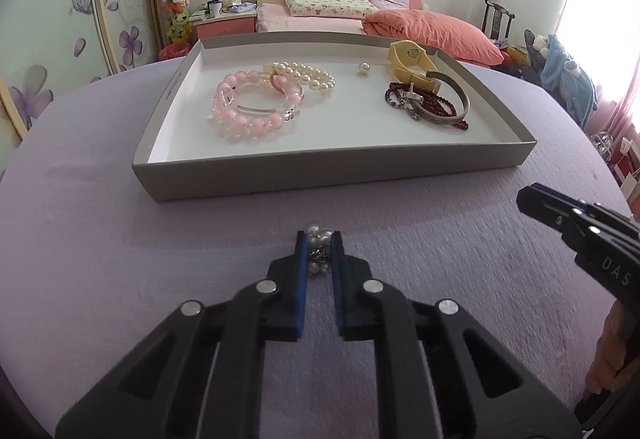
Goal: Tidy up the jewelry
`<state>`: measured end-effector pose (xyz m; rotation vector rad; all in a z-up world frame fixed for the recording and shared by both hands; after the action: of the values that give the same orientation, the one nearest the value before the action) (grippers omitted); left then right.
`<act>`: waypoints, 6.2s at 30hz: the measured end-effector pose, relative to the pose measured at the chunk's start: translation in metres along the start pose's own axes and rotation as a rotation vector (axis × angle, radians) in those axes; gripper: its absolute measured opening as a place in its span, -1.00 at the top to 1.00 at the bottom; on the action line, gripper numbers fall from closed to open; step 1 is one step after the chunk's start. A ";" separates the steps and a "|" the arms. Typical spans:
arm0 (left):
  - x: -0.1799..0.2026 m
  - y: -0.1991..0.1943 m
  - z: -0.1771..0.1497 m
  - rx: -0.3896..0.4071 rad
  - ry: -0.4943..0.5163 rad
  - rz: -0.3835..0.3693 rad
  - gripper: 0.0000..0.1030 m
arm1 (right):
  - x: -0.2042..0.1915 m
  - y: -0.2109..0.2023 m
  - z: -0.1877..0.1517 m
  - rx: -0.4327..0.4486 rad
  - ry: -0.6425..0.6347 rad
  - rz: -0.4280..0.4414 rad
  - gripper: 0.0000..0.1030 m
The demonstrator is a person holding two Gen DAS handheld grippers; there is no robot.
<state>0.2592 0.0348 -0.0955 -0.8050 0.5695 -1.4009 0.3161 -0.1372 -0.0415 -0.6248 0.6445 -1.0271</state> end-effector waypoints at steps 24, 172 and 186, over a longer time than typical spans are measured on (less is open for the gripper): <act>-0.039 -0.082 0.015 0.149 -0.097 -0.089 0.87 | -0.023 -0.025 0.015 0.080 -0.040 0.034 0.69; -0.068 -0.084 0.009 0.283 -0.115 0.017 -0.96 | -0.043 -0.018 0.026 0.212 -0.071 -0.077 -0.97; -0.049 -0.107 -0.017 0.349 -0.063 -0.016 -0.96 | -0.047 -0.051 0.003 0.266 -0.066 -0.034 -0.97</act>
<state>0.1732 0.0818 -0.0280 -0.5708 0.2588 -1.4330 0.2714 -0.1133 0.0065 -0.4361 0.4310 -1.0972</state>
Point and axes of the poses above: each gripper's, at about its wrist camera, not at the fingertips, and y roughly the way its jaws point, x to its right, z to its top, the point moved 2 cm from there along y, roughly the way its jaws point, and after that the axes turned 1 degree about -z, right-handed, at the moved point
